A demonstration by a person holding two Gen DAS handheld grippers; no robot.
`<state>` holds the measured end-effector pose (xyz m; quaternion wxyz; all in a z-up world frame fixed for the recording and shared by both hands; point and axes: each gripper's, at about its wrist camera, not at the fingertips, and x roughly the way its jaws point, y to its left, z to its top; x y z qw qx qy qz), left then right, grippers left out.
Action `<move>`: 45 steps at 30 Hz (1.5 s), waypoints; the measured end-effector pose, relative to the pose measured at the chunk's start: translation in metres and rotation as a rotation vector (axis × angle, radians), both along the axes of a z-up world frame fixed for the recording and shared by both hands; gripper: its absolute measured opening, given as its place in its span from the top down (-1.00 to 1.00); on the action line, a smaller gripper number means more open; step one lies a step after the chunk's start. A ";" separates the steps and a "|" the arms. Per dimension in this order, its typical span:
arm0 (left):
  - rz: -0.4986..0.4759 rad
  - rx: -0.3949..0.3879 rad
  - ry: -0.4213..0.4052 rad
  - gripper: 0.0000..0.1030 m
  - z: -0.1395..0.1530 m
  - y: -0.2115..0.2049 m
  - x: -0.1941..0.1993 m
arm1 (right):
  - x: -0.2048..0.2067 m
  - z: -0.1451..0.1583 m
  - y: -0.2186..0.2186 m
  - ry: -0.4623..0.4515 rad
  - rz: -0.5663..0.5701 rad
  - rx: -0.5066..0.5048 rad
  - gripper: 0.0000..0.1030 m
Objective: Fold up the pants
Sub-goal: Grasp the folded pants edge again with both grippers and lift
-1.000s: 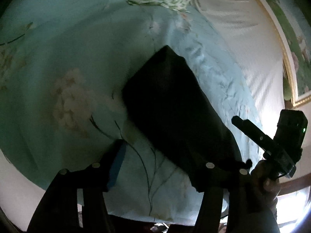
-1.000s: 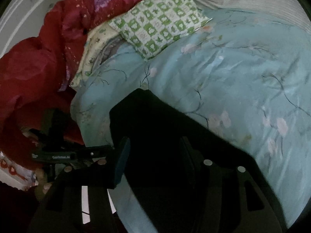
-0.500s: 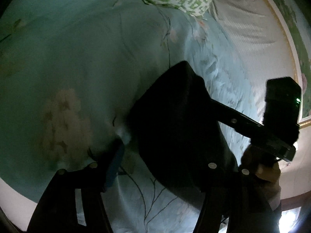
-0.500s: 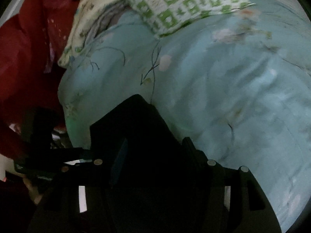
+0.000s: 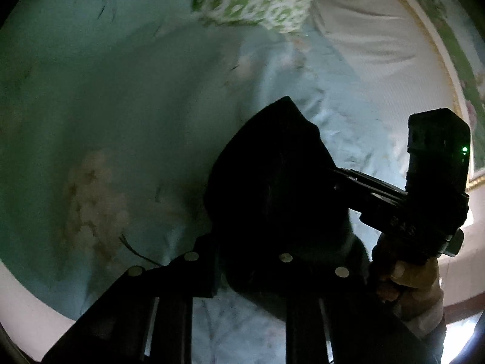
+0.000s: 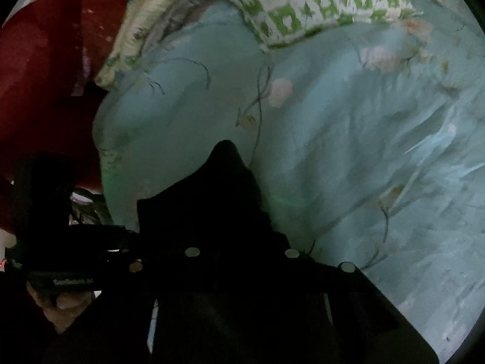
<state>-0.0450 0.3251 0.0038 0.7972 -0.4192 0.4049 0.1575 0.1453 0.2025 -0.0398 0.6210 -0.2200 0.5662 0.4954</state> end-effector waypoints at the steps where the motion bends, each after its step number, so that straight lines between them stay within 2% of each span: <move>1: -0.009 0.016 -0.013 0.68 0.008 -0.005 -0.001 | -0.001 0.007 -0.003 -0.007 -0.004 0.016 0.61; 11: -0.128 0.128 -0.146 0.69 0.077 -0.056 -0.008 | -0.010 0.073 -0.051 -0.046 -0.107 0.206 0.63; 23: -0.370 0.244 -0.256 0.70 0.128 -0.161 0.019 | -0.020 0.129 -0.164 -0.110 -0.290 0.429 0.64; 28: -0.474 0.273 -0.262 0.70 0.132 -0.213 0.034 | -0.021 0.140 -0.221 -0.117 -0.402 0.497 0.64; 34: -0.573 0.322 -0.244 0.70 0.124 -0.266 0.052 | -0.025 0.144 -0.279 -0.120 -0.516 0.547 0.65; 39: -0.637 0.392 -0.214 0.70 0.111 -0.309 0.058 | -0.032 0.135 -0.317 -0.116 -0.580 0.583 0.65; 45: -0.706 0.438 -0.199 0.70 0.091 -0.344 0.062 | -0.041 0.121 -0.357 -0.119 -0.636 0.595 0.65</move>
